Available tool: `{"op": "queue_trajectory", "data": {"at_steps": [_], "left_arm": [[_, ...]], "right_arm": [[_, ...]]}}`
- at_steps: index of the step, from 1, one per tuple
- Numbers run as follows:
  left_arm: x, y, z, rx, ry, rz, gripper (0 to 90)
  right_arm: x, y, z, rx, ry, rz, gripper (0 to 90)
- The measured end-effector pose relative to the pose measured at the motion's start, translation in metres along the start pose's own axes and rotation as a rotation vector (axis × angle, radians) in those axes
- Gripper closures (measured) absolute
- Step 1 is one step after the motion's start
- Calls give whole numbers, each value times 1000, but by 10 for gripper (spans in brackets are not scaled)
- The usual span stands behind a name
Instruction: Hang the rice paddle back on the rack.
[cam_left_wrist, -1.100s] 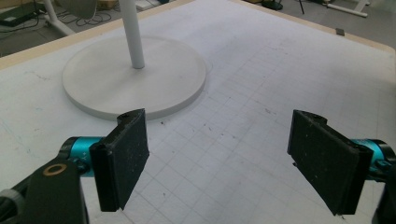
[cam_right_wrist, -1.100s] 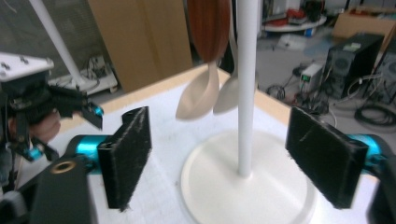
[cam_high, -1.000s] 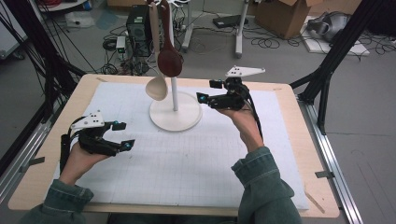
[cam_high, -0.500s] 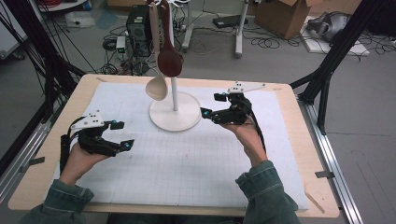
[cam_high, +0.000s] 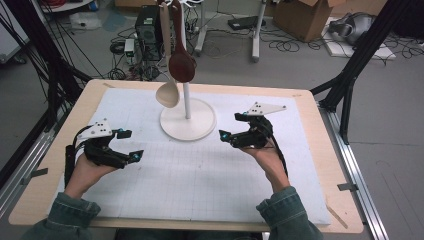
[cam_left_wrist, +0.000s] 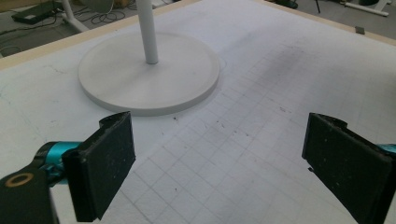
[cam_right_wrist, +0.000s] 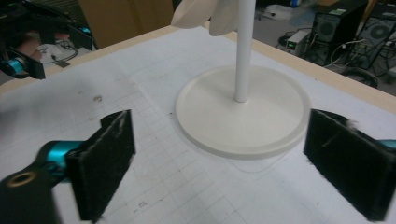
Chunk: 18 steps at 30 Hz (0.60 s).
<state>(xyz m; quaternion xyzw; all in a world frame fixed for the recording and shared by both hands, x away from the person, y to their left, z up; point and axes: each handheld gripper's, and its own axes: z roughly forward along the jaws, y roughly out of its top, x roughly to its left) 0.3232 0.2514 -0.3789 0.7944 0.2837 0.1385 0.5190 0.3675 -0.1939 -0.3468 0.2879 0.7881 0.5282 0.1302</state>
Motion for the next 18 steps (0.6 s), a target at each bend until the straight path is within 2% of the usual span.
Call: {"op": "queue_trajectory", "data": {"at_steps": [1, 14, 18], "left_arm": [[0, 0, 0, 0, 0, 0, 91], [0, -1, 0, 0, 13, -6, 65], [1, -1, 0, -3, 17, -3, 62]], "right_arm": [[1, -2, -1, 3, -15, 6, 12], [7, -26, -11, 18, -71, 15, 3], [11, -31, -15, 9, -67, 13, 3]]}}
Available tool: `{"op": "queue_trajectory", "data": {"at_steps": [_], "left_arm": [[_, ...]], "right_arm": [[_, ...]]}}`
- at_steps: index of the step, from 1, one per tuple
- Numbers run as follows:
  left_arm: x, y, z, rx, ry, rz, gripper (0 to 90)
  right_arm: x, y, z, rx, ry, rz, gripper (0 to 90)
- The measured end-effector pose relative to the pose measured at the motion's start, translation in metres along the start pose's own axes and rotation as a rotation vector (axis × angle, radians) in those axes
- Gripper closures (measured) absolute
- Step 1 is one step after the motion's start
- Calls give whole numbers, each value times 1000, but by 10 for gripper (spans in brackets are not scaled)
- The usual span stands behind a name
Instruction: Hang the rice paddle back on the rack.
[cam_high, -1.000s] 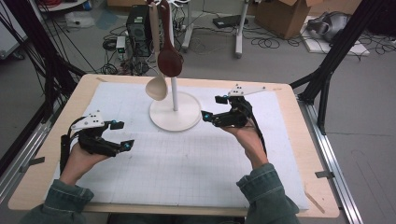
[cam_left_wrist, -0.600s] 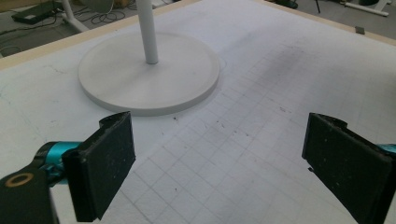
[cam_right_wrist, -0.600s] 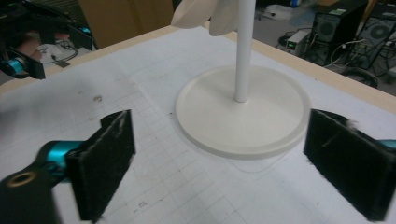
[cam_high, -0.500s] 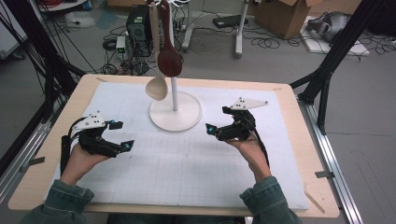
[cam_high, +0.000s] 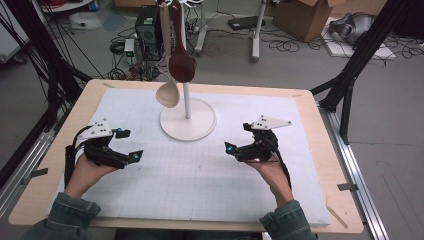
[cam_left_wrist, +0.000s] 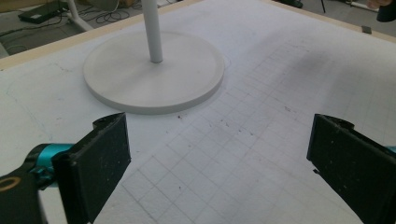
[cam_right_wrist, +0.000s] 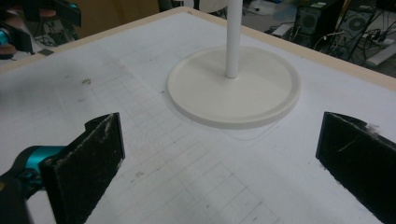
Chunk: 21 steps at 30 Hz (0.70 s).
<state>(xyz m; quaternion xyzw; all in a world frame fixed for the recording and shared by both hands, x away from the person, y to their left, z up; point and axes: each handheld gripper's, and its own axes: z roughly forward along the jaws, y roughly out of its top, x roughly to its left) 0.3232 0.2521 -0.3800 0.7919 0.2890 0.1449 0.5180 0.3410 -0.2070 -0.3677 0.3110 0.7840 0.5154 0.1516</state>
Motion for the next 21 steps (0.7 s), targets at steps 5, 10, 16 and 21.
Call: {"op": "queue_trajectory", "data": {"at_steps": [5, 10, 16, 21], "left_arm": [[0, 0, 0, 5, 0, 1, 61], [0, -2, 2, 8, 1, 0, 61], [0, -3, 3, 10, 0, -1, 61], [0, -3, 2, 10, 0, -2, 61]], "right_arm": [[2, -12, -4, 2, -8, 3, 3], [3, -23, -9, 11, -22, 3, 3], [3, -34, -16, 14, -39, 15, 4], [4, -43, -19, 18, -47, 24, 4]]}}
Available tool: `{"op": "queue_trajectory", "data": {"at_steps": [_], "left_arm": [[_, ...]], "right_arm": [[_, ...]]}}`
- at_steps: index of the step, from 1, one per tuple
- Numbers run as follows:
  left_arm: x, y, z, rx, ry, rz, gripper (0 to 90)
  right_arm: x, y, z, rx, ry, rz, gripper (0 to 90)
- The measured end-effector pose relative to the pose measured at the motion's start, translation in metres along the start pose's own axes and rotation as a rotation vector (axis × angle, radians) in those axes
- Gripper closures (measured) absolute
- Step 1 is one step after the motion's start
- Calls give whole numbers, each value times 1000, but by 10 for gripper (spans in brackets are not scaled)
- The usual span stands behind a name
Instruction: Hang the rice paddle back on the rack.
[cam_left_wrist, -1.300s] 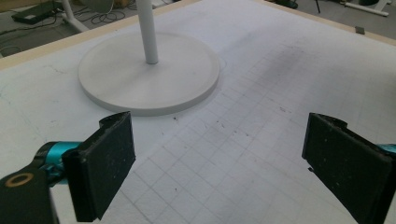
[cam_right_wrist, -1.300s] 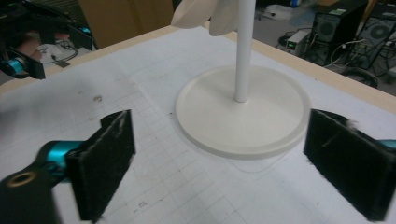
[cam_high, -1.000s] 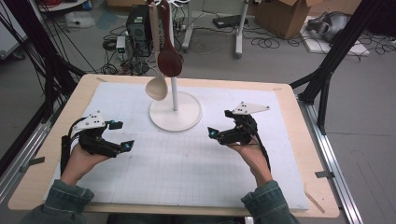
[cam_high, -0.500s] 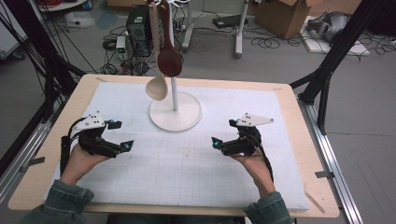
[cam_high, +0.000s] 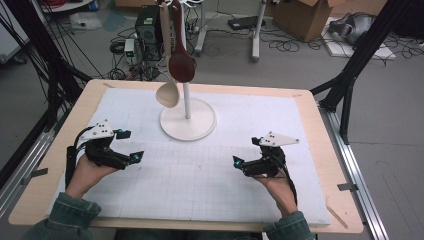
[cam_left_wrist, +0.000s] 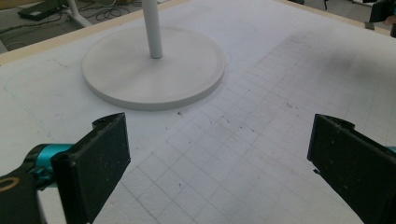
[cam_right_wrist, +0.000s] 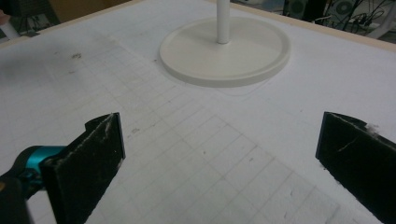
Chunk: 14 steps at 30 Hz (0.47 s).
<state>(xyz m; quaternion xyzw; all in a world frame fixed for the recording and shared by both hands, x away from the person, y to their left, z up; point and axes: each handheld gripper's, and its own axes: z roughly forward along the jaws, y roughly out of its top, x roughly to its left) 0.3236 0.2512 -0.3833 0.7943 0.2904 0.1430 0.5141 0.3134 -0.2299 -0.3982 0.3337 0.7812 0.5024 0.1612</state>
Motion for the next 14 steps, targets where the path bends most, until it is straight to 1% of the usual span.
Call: {"op": "queue_trajectory", "data": {"at_steps": [4, 5, 14], "left_arm": [[0, 0, 0, -2, 3, 1, 61], [1, 0, 0, 0, 2, 3, 61], [0, -3, 6, 19, -5, 2, 61]], "right_arm": [[1, -5, -2, 9, -3, 5, 4], [2, -9, -4, 11, -3, 11, 4], [2, -17, -7, 12, -10, 21, 4]]}}
